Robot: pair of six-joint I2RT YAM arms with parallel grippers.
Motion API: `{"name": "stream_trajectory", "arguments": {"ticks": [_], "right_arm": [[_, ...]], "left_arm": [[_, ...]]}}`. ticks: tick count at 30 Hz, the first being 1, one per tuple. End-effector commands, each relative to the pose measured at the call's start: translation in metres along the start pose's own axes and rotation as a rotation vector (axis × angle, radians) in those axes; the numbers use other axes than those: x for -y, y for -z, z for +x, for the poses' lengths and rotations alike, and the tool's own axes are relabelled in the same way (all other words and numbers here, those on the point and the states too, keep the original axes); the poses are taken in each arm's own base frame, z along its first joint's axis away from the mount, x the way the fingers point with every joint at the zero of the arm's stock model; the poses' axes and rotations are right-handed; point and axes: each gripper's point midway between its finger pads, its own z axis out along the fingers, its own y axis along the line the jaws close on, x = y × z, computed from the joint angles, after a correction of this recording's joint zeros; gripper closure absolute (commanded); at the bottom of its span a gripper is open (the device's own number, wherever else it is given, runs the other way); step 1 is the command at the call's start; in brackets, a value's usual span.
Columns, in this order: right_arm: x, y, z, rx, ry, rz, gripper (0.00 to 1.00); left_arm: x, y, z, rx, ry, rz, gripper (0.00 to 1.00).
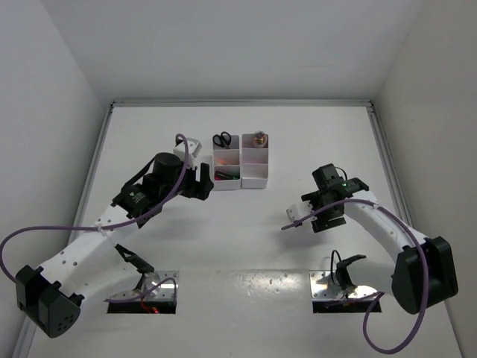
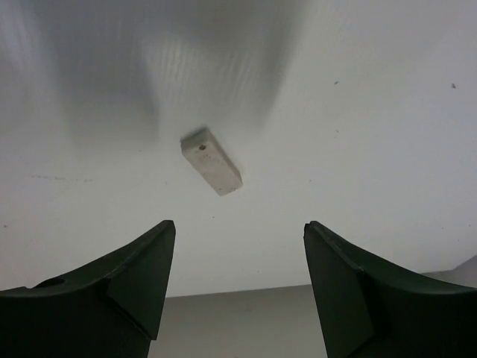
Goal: Sort the stationery into containers
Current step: Pick up the stationery from the corner of the board.
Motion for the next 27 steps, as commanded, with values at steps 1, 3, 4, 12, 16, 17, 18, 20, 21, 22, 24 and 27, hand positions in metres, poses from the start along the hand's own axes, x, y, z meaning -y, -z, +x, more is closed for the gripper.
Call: {"name": "stream_trajectory", "arguments": {"ticks": [1, 3, 4, 12, 16, 17, 18, 20, 21, 22, 24, 27], "right_arm": [[-0.005, -0.003, 0.014, -0.055, 0.105, -0.037, 0.30], [-0.013, -0.011, 0.018, -0.068, 0.108, -0.076, 0.33], [-0.016, -0.016, 0.020, -0.068, 0.114, -0.106, 0.33], [-0.015, -0.038, 0.014, -0.013, 0.112, -0.119, 0.35], [-0.020, -0.052, 0.012, -0.003, 0.111, -0.130, 0.35], [-0.021, -0.053, 0.012, -0.003, 0.111, -0.130, 0.35], [-0.021, -0.056, 0.012, -0.003, 0.111, -0.135, 0.35], [-0.022, -0.060, 0.012, -0.003, 0.111, -0.137, 0.36], [-0.027, -0.064, 0.012, -0.002, 0.111, -0.150, 0.36], [-0.025, -0.064, 0.012, -0.003, 0.111, -0.140, 0.37], [-0.031, -0.070, 0.012, -0.002, 0.111, -0.167, 0.39], [-0.036, -0.073, 0.010, 0.011, 0.110, -0.202, 0.69]], "left_arm": [[0.003, 0.006, -0.013, 0.054, 0.004, 0.023, 0.21], [0.003, 0.006, -0.013, 0.054, 0.004, 0.023, 0.21], [0.003, 0.006, -0.013, 0.054, 0.004, 0.023, 0.21], [0.003, 0.006, -0.013, 0.054, 0.004, 0.023, 0.21], [0.003, 0.006, -0.013, 0.054, 0.004, 0.023, 0.21], [0.003, 0.006, -0.013, 0.054, 0.004, 0.023, 0.21], [0.003, 0.006, -0.013, 0.054, 0.004, 0.023, 0.21], [0.002, 0.004, -0.011, 0.045, 0.004, 0.021, 0.21], [0.002, 0.003, -0.011, 0.045, 0.004, 0.021, 0.21], [0.002, 0.003, -0.011, 0.045, 0.004, 0.021, 0.21], [0.002, 0.003, -0.011, 0.045, 0.004, 0.021, 0.21], [0.002, 0.001, -0.009, 0.036, 0.004, 0.018, 0.21]]}}
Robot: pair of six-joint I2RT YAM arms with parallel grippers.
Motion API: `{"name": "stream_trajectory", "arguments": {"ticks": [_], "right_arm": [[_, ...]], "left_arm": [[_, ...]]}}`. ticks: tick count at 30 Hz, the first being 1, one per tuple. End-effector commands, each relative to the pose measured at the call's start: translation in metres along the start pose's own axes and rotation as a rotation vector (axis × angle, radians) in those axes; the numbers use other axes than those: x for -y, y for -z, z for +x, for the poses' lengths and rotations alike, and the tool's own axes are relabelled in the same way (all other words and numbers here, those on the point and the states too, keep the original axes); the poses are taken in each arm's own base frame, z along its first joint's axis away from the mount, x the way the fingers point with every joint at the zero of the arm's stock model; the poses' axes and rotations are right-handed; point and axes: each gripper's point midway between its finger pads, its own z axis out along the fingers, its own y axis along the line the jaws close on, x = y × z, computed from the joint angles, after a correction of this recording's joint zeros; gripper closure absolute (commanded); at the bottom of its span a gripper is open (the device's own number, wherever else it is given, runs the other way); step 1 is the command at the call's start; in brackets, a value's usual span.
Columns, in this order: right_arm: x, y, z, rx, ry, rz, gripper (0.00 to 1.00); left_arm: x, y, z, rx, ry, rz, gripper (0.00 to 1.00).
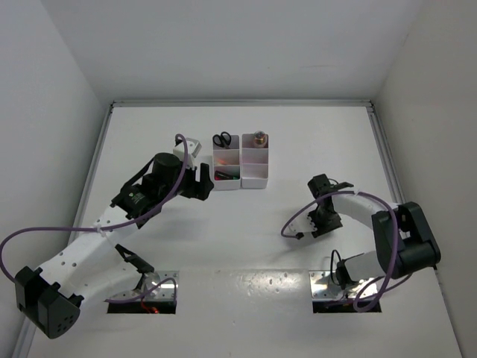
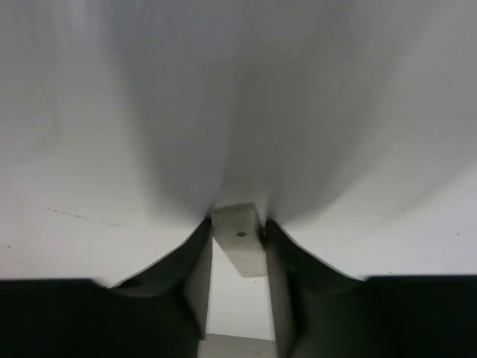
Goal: Sort the stationery into containers
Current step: Pick up the stationery from the corner of the board, then place the stationery in the storage box.
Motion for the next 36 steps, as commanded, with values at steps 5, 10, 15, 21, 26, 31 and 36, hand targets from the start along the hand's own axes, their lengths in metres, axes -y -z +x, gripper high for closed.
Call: {"name": "stream_trajectory", "arguments": {"ticks": [5, 10, 15, 21, 26, 31, 36], "right_arm": [[0.017, -0.001, -0.008, 0.060, 0.003, 0.011, 0.92], [0.035, 0.025, -0.031, 0.203, -0.064, 0.051, 0.98], [0.132, 0.133, -0.092, 0.622, -0.380, 0.291, 1.00], [0.223, 0.188, -0.125, 0.980, -0.875, 0.256, 1.00], [0.256, 0.212, -0.158, 1.133, -0.806, 0.198, 1.00], [0.260, 0.208, -0.180, 1.155, -0.671, 0.157, 1.00], [0.259, 0.190, -0.198, 1.129, -0.616, 0.129, 1.00]], "left_arm": [[0.000, -0.001, -0.008, 0.030, 0.003, 0.006, 0.21], [0.000, -0.001, -0.008, 0.030, 0.003, 0.006, 0.21], [0.000, -0.003, -0.006, 0.021, 0.003, 0.004, 0.21], [-0.004, -0.005, -0.005, 0.016, 0.003, -0.017, 0.21], [-0.004, -0.005, -0.005, 0.016, 0.003, -0.017, 0.21], [-0.006, -0.005, -0.005, 0.019, 0.003, -0.026, 0.21], [-0.006, -0.007, -0.003, 0.010, 0.003, -0.028, 0.21]]}}
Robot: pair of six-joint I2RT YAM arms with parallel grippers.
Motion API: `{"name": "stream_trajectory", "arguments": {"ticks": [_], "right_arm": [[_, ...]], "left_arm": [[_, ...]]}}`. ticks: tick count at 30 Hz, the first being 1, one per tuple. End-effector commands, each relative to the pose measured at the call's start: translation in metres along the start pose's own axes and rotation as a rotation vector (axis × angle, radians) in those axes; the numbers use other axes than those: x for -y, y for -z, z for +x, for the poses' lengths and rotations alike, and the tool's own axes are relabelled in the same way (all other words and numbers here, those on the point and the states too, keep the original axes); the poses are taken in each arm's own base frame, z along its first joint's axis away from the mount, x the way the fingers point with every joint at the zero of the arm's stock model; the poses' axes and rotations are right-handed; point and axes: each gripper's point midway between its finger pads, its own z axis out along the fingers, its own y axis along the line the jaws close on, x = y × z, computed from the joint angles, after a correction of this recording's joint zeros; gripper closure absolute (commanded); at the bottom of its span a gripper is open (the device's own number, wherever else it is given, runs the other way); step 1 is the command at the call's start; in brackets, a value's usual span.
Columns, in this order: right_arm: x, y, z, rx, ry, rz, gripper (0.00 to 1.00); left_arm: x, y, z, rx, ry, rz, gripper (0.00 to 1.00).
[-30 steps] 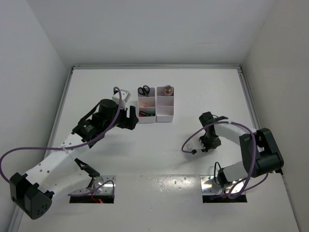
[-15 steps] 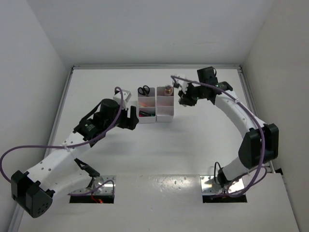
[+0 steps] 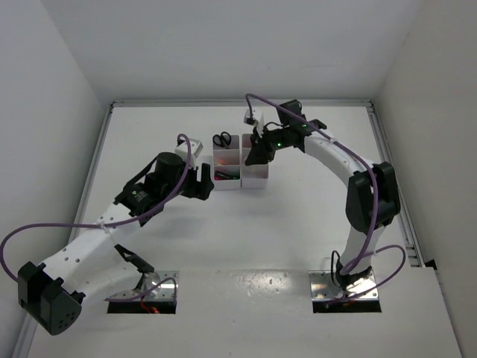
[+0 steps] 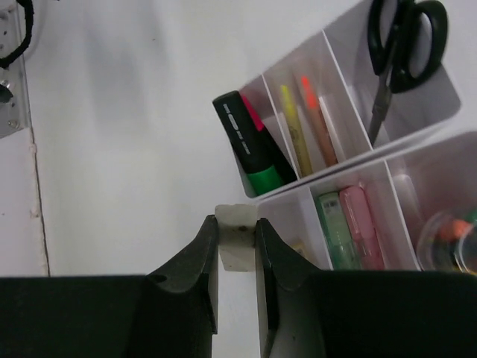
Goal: Sort the stationery into containers
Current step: Place the stationery in the storage box.
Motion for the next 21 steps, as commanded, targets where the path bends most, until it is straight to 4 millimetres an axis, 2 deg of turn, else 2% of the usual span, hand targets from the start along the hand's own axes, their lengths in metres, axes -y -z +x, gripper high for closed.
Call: {"name": "stream_trajectory", "arguments": {"ticks": [1, 6, 16, 18, 21], "right_arm": [[-0.004, -0.006, -0.027, 0.055, 0.106, -0.033, 1.00], [0.019, -0.019, 0.001, -0.040, 0.101, 0.045, 1.00], [0.042, -0.020, 0.018, -0.108, 0.146, 0.136, 1.00], [0.046, -0.020, 0.025, -0.133, 0.154, 0.148, 0.98], [0.048, -0.021, 0.035, -0.168, 0.158, 0.150, 0.85]], "left_arm": [[-0.002, -0.001, -0.008, 0.033, 0.004, -0.007, 0.21], [-0.002, -0.001, -0.008, 0.033, 0.004, -0.007, 0.21], [-0.002, -0.001, -0.008, 0.033, 0.004, -0.007, 0.21], [-0.002, -0.001, -0.008, 0.033, 0.004, -0.007, 0.21], [-0.002, -0.001, -0.008, 0.033, 0.004, -0.007, 0.21]]}}
